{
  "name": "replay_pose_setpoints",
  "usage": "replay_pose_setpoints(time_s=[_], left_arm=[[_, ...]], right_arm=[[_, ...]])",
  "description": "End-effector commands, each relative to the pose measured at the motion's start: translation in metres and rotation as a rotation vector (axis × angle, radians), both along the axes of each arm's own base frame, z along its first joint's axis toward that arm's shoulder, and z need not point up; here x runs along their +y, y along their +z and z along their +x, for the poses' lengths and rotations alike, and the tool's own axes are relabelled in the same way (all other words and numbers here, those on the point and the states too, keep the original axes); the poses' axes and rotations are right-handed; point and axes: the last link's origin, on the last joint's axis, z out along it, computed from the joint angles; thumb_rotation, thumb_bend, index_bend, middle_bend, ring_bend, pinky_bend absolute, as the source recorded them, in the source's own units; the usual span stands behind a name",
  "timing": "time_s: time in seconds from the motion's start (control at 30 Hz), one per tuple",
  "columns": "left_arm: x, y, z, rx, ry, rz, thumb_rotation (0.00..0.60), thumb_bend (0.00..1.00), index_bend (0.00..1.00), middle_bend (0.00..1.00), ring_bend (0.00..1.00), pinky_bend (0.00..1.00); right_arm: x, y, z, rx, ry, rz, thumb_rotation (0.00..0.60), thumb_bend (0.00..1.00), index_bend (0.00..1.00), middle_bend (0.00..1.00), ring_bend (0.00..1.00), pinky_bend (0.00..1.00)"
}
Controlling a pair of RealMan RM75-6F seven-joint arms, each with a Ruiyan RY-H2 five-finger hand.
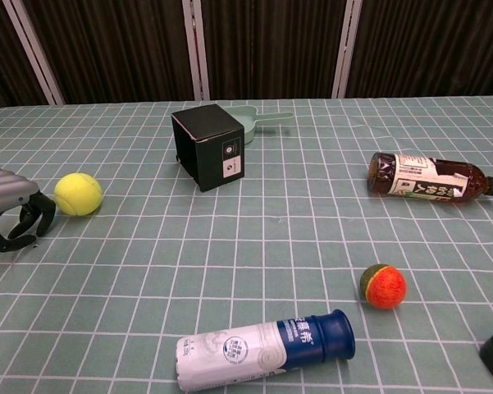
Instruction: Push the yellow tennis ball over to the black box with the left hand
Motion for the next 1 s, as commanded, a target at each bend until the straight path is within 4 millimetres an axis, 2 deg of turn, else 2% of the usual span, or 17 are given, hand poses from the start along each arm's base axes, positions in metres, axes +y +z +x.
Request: replay_pose_setpoints(time_s=[0.03, 0.2, 0.47, 1.0], left_arm=[[-0.005, 0.002, -0.001, 0.009, -0.001, -0.006, 0.600, 0.41, 0.52, 0.66, 0.43, 0.64], [-0.007, 0.006, -0.002, 0.011, 0.007, -0.001, 0.600, 0.41, 0.52, 0.67, 0.43, 0.64], [0.005, 0.007, -0.003, 0.017, 0.020, 0.017, 0.600, 0.40, 0.52, 0.67, 0.43, 0.64], [0.023, -0.011, 0.014, 0.032, -0.015, 0.013, 0.600, 0.38, 0.51, 0.65, 0.43, 0.64]], right_arm=[[0.000, 0.000, 0.000, 0.001, 0.000, 0.000, 0.600, 0.30, 0.00, 0.00, 0.00, 0.00], [-0.001, -0.002, 0.000, 0.005, -0.002, 0.003, 0.600, 0.30, 0.00, 0.00, 0.00, 0.00], [-0.001, -0.002, -0.001, 0.009, -0.007, -0.002, 0.600, 0.30, 0.00, 0.00, 0.00, 0.00], [-0.003, -0.001, -0.001, 0.006, -0.011, -0.009, 0.600, 0.30, 0.00, 0.00, 0.00, 0.00]])
